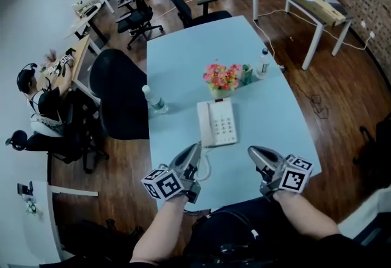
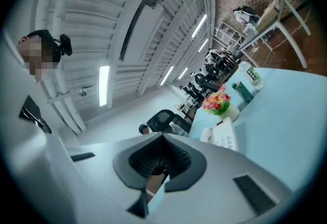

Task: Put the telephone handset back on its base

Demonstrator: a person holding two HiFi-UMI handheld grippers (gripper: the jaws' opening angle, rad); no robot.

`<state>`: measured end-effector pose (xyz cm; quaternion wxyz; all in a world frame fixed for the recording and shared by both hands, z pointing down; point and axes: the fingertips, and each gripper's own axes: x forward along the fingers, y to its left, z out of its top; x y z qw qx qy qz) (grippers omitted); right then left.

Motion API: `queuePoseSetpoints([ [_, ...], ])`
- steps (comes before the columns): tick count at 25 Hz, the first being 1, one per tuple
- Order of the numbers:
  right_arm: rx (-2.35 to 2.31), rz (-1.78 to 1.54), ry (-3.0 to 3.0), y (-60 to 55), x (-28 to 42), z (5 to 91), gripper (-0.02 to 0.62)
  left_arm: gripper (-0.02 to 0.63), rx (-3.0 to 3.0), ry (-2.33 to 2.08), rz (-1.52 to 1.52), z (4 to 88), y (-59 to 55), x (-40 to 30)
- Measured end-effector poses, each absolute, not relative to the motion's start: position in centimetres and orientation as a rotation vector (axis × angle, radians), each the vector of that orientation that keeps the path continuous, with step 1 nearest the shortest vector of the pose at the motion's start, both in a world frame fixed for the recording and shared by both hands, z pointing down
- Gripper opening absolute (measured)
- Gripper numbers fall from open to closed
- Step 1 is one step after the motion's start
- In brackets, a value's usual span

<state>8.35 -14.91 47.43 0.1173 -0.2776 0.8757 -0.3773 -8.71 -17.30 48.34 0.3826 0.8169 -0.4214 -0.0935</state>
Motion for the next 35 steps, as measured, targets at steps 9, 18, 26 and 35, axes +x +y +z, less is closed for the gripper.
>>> queuePoseSetpoints([
  [9, -0.773, -1.05, 2.663, -10.2, 3.3, 46.7, 0.015, 0.0, 2.143, -0.988, -0.367, 46.0, -6.9, -13.4],
  [18, -0.751, -0.96, 2.829, -5.5, 0.3, 47.5, 0.014, 0.0, 2.163, -1.153, -0.284, 46.7, -3.2, -18.0],
  [26, -0.731, -0.978, 2.823, -4.1, -0.2, 47.7, 0.014, 0.0, 2.168, -1.154, -0.313, 45.8, -2.8, -18.6],
  [35, -0.763, -0.941, 2.838, -4.0, -0.3, 47.4, 0.013, 0.0, 2.184, -1.125, -0.289, 46.4, -2.3, -17.7],
])
